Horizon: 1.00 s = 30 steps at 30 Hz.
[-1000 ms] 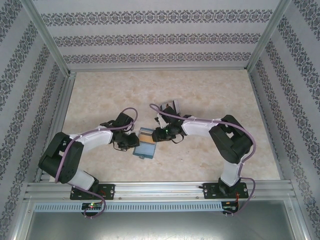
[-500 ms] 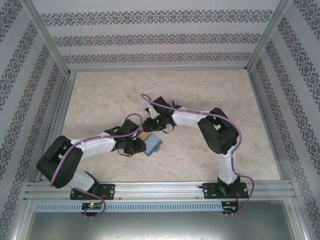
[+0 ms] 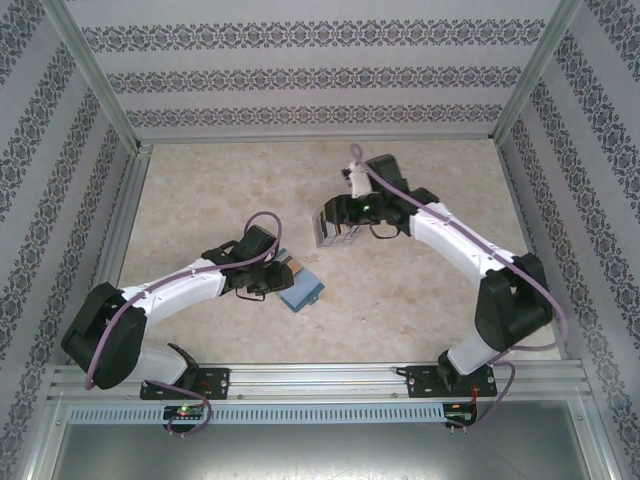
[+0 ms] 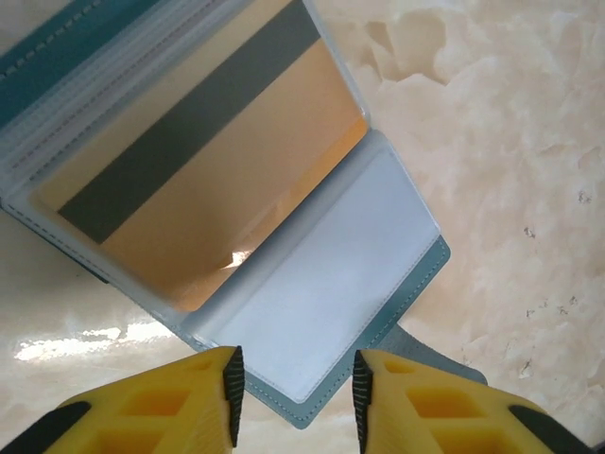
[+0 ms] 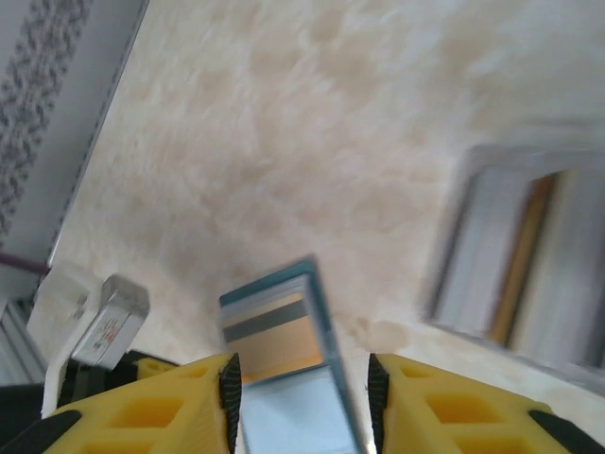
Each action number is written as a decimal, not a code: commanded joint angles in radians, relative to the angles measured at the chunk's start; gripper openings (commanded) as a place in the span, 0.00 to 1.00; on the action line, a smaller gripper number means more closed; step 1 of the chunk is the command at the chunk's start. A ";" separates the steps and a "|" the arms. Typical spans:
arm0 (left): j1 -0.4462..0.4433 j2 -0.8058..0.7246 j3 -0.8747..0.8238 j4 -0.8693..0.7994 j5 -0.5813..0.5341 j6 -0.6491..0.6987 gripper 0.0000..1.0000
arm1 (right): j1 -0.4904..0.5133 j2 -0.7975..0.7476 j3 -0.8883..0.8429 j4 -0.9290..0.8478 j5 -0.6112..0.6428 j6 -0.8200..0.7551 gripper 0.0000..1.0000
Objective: Put the credit cards into the card holder
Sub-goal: Pick up the credit card from the storage box.
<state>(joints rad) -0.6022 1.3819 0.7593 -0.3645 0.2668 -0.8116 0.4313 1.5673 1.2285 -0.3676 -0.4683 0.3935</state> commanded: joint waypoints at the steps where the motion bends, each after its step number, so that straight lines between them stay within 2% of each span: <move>1: 0.005 0.012 0.021 -0.070 -0.044 0.030 0.40 | -0.103 -0.011 -0.060 -0.041 0.004 -0.010 0.44; 4: 0.016 0.030 0.032 -0.070 -0.047 0.035 0.42 | -0.177 0.009 -0.062 -0.050 -0.007 -0.020 0.45; 8: 0.032 0.047 0.042 -0.072 -0.053 0.041 0.42 | -0.210 0.060 -0.047 -0.047 -0.030 -0.021 0.45; 17: 0.108 0.028 -0.001 -0.034 -0.033 0.026 0.44 | -0.193 0.238 0.071 -0.052 -0.067 -0.012 0.46; 30: 0.165 0.051 -0.007 -0.025 -0.011 0.057 0.45 | -0.161 0.342 0.159 -0.095 -0.050 -0.034 0.47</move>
<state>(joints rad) -0.4526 1.4204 0.7670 -0.4000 0.2386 -0.7815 0.2558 1.8832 1.3548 -0.4316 -0.5171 0.3847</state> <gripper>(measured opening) 0.447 0.467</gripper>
